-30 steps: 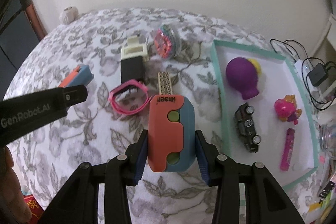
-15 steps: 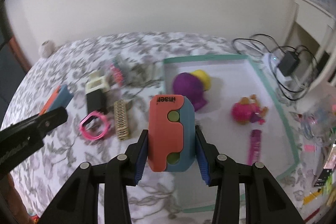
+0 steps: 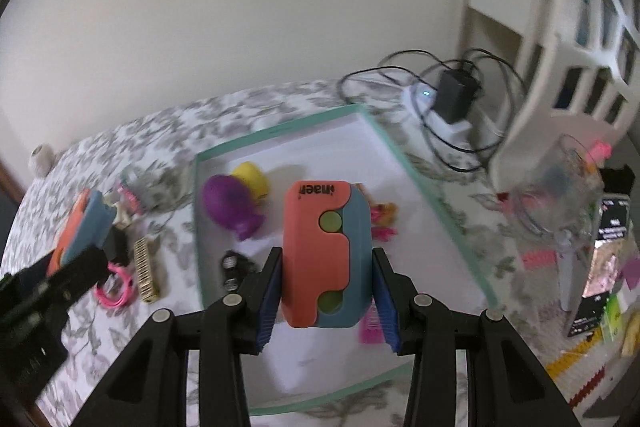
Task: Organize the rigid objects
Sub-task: 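Carry both orange-blue cases into the tray and open both tools to release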
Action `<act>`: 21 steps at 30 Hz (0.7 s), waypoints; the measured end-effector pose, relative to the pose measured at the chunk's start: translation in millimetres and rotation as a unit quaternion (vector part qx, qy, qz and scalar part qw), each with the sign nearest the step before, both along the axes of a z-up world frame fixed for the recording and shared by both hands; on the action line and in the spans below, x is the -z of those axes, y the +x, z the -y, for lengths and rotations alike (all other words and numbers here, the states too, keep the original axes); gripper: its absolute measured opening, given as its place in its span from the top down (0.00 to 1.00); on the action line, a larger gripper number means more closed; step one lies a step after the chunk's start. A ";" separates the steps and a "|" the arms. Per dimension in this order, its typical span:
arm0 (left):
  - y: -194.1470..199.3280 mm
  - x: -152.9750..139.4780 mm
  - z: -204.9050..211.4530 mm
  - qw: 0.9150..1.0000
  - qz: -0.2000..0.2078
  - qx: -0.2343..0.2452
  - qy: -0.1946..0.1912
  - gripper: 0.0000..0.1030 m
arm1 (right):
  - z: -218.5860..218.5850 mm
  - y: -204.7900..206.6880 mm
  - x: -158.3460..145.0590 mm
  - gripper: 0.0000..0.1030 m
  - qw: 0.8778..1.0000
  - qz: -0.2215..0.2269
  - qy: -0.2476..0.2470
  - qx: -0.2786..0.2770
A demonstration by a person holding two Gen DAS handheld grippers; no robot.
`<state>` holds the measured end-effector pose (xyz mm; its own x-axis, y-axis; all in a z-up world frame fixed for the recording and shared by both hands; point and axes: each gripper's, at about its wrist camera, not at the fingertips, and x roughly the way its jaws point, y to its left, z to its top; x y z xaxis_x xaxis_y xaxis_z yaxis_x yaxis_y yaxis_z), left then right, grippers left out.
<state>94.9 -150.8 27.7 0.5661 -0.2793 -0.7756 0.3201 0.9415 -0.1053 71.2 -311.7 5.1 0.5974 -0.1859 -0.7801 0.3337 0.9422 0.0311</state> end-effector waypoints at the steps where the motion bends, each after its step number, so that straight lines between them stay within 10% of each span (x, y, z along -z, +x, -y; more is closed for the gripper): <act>1: -1.5 0.7 8.1 1.000 0.003 0.010 0.005 0.55 | 6.7 -1.7 0.2 0.56 1.000 0.001 0.002 0.009; 21: -12.7 57.4 84.4 0.993 -0.034 0.091 0.063 0.55 | 65.7 -8.9 39.1 0.56 0.997 -0.040 0.026 0.066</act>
<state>82.2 -235.2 -29.7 0.4598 -0.2701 -0.8459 0.4826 0.8757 -0.0173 62.3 -377.4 -34.0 0.5057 -0.2166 -0.8351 0.4588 0.8872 0.0478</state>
